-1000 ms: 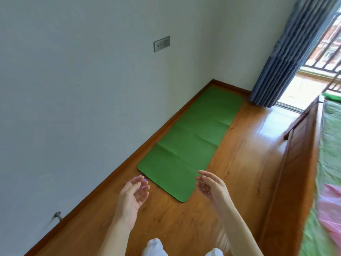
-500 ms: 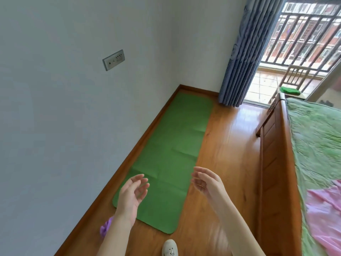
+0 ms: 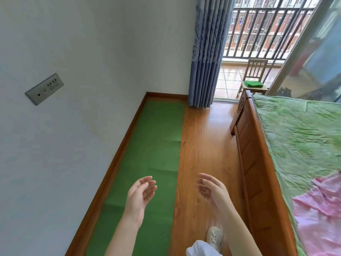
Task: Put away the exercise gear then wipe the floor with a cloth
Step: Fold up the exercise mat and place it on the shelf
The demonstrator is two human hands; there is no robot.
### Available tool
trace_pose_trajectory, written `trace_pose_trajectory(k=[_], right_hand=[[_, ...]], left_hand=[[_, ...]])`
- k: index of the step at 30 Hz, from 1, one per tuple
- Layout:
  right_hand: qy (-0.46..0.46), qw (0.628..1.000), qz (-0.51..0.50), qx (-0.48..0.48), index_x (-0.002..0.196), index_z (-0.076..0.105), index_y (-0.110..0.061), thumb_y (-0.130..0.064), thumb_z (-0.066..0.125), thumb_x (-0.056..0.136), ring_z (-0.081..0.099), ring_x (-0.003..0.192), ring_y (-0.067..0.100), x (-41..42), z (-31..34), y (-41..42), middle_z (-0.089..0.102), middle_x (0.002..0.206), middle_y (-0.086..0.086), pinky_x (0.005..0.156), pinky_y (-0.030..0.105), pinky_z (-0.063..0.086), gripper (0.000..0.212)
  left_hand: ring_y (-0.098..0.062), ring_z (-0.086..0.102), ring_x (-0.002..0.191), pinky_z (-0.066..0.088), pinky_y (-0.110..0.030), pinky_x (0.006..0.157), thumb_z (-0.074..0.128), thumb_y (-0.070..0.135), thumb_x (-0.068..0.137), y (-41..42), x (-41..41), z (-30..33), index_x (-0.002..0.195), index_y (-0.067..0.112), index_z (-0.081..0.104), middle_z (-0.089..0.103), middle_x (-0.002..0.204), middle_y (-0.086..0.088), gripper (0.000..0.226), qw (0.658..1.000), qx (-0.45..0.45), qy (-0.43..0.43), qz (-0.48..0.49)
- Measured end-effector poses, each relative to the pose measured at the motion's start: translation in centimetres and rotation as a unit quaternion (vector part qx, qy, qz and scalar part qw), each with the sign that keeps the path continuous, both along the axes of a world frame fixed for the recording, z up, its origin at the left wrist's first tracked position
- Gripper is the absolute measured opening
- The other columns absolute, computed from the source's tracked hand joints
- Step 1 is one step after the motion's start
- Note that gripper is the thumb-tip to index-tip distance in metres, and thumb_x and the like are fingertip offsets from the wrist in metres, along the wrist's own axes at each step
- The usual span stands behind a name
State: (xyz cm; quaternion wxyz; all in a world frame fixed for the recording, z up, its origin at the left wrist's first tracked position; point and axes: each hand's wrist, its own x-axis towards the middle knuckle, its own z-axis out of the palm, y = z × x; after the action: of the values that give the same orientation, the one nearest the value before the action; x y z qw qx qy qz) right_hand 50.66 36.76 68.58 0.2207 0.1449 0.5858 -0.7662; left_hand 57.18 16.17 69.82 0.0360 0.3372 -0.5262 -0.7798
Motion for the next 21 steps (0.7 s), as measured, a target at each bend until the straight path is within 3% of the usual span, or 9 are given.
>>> trace_pose_trajectory(k=[15,21], right_hand=[[0.042,0.999,0.02,-0.005,0.105,0.064,-0.01,-0.007,0.05,0.093,0.063,0.088,0.025,-32.6,2.3,11.8,0.067,0.094,0.012,0.077,0.028,0.05,0.019],[0.062,0.997,0.043,-0.006,0.103,0.065,-0.01,-0.01,0.049,0.094,0.065,0.087,0.023,-42.6,2.6,11.6,0.067,0.093,0.011,0.075,0.028,0.051,0.018]], left_hand=[[-0.019,0.064,0.079,0.057,-0.023,0.063,0.04,0.004,0.096,8.7,-29.8,0.5,0.1,0.004,0.062,0.067,0.089,-0.01,0.022,0.996,0.066,0.052,0.043],[-0.015,0.068,0.074,0.057,-0.022,0.064,0.04,0.007,0.096,8.1,-37.7,1.2,0.101,0.007,0.061,0.068,0.088,-0.008,0.021,0.995,0.047,0.059,0.064]])
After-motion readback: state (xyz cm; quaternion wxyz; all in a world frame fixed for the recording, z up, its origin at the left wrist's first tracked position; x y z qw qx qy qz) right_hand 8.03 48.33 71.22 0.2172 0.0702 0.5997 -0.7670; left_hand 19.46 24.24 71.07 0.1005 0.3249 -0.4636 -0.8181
